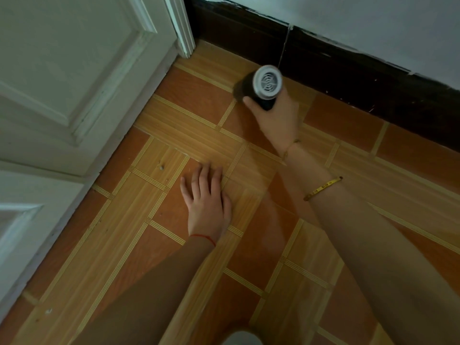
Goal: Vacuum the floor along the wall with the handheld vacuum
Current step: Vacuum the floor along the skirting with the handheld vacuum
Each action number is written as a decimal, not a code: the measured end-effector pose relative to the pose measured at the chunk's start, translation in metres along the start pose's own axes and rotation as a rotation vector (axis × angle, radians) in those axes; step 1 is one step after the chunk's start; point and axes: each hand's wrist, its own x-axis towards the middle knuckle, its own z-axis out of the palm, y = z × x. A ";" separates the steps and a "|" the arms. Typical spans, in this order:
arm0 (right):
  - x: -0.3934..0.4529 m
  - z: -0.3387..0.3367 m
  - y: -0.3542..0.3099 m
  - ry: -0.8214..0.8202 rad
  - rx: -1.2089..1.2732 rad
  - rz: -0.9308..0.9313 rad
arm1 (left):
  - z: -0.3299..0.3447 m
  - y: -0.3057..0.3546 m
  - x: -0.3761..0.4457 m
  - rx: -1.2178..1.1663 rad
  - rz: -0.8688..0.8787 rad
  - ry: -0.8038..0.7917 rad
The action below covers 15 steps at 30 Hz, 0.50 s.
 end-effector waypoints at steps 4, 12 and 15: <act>-0.003 -0.023 0.015 0.120 -0.022 0.074 | 0.001 0.000 0.000 -0.009 -0.006 0.002; -0.053 -0.028 0.020 -0.138 -0.001 -0.026 | 0.002 0.000 -0.001 -0.053 -0.003 0.016; -0.072 -0.035 0.024 -0.142 0.004 -0.008 | 0.001 0.000 -0.002 -0.068 -0.004 0.009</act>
